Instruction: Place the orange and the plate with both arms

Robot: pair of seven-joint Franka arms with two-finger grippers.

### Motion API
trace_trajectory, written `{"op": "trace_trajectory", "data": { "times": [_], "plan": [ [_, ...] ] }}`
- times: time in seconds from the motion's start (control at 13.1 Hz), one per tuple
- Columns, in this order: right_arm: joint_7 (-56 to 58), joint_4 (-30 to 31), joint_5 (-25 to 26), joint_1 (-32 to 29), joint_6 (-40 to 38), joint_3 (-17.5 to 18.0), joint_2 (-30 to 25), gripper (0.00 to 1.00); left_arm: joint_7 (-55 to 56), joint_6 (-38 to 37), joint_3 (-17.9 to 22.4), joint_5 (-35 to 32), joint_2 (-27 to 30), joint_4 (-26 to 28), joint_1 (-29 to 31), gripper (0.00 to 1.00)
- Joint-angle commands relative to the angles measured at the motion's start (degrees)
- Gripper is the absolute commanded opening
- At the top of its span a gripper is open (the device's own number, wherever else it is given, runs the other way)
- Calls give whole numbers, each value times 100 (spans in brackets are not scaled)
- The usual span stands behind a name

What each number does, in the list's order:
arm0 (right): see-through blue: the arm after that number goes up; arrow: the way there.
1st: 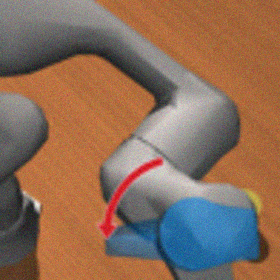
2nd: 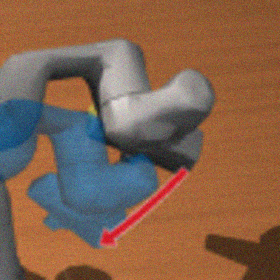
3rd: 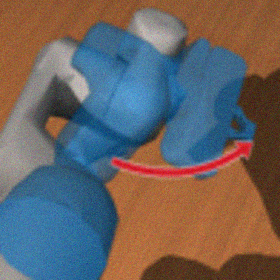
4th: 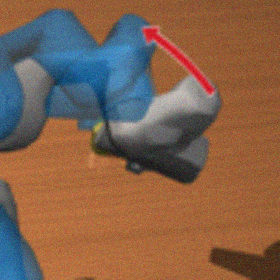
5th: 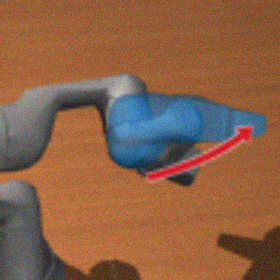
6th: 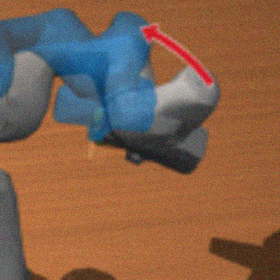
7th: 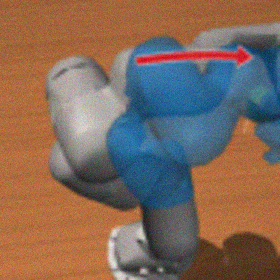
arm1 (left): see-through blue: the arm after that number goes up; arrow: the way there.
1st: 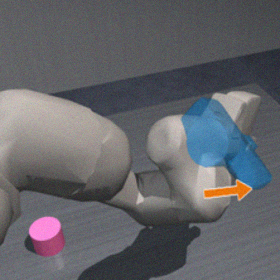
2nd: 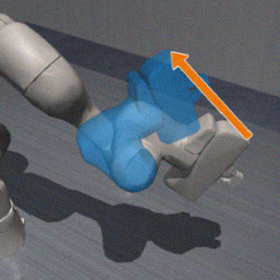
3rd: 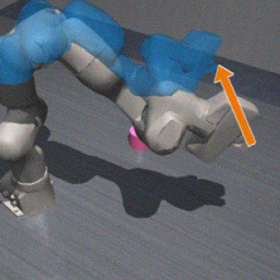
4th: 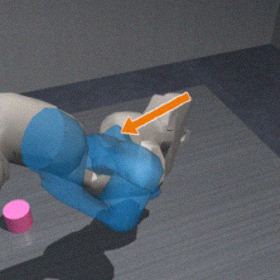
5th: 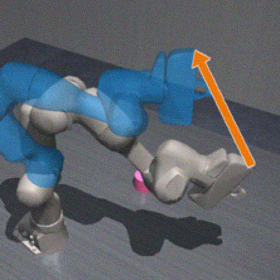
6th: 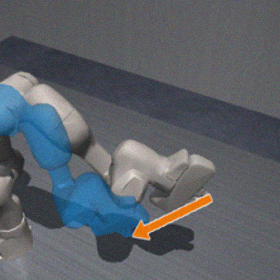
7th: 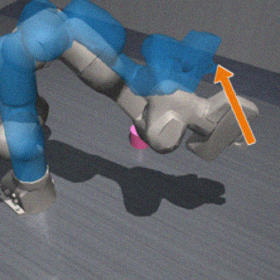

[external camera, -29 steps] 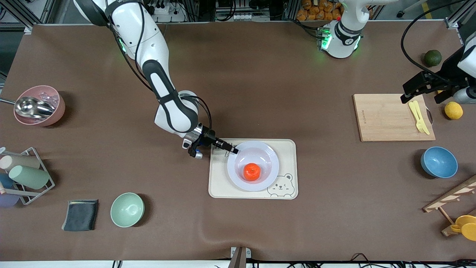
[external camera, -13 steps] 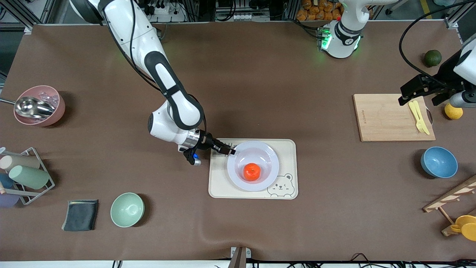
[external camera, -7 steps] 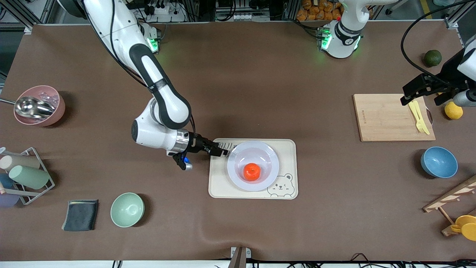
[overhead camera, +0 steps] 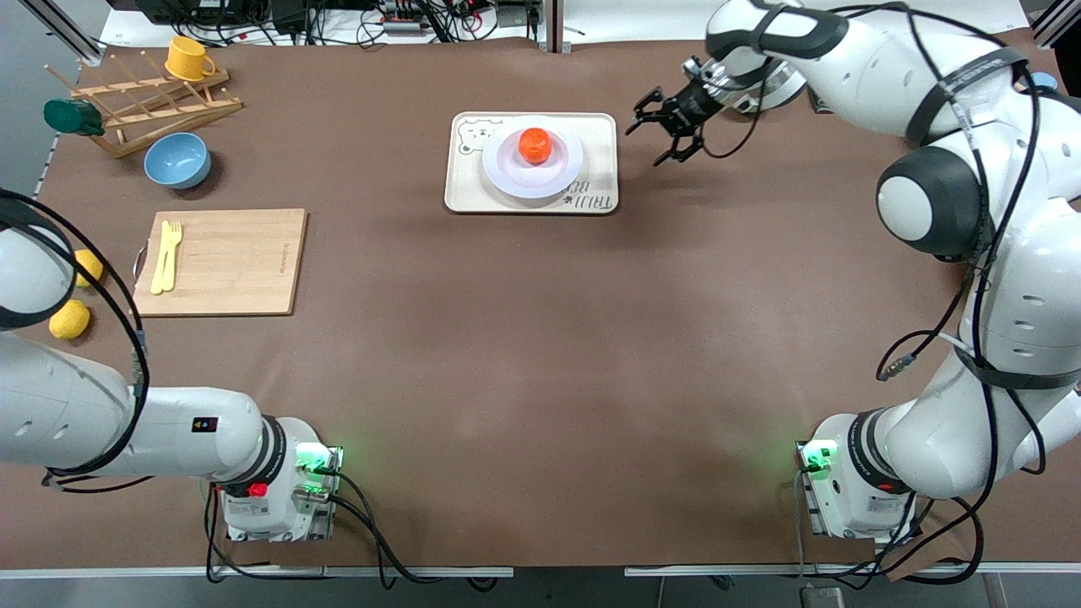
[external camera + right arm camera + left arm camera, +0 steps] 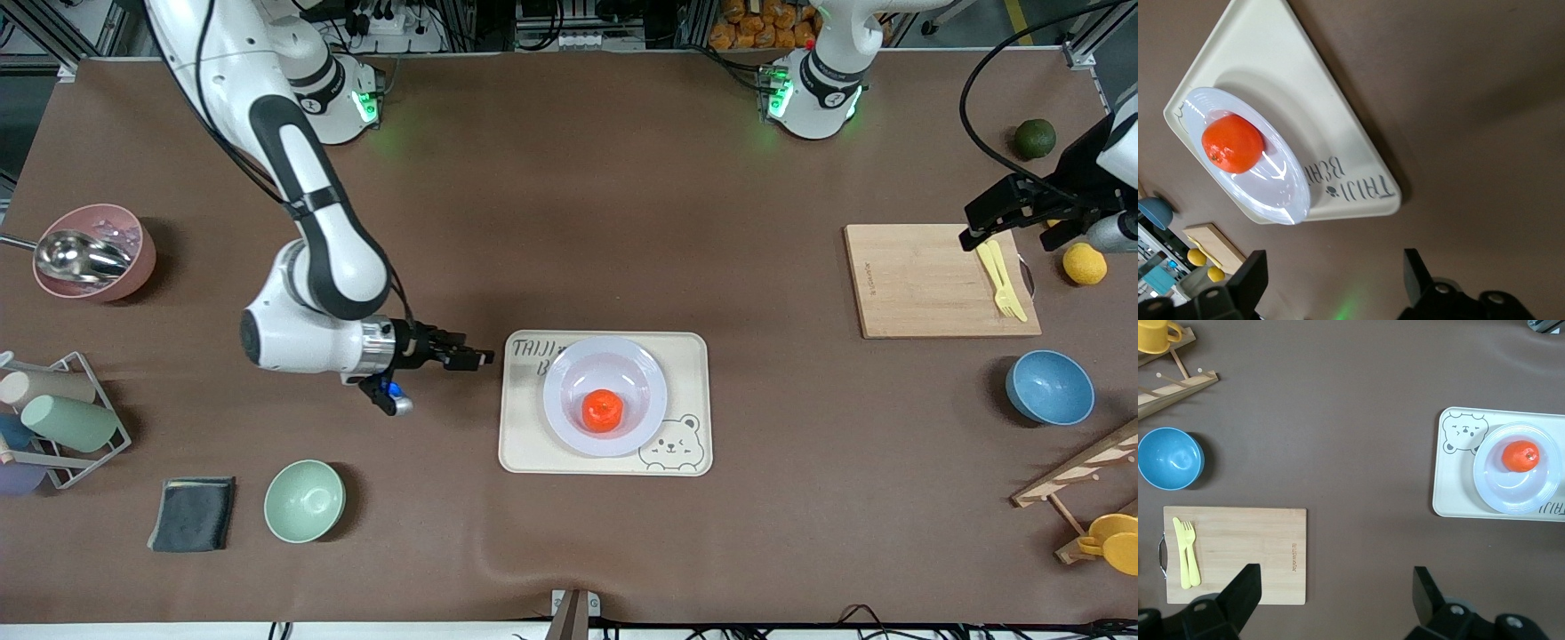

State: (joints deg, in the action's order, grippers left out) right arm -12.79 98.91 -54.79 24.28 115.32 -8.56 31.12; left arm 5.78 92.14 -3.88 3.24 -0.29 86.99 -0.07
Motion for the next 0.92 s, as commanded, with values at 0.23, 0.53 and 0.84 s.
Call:
{"op": "trace_trajectory", "data": {
  "times": [0.23, 0.53, 0.84],
  "plan": [
    [-128, 155, 1485, -685, -1335, -339, -817, 100, 46, -29, -60, -113, 64, -41, 59, 100],
    [-49, 94, 2857, -1187, -1713, -234, -1160, 100, 28, -29, -60, -121, 47, -33, 68, 100],
    [232, -292, 3588, -1961, -2442, 311, -1398, 100, 37, -29, -69, -121, 64, -33, 59, 100]
  ]
}}
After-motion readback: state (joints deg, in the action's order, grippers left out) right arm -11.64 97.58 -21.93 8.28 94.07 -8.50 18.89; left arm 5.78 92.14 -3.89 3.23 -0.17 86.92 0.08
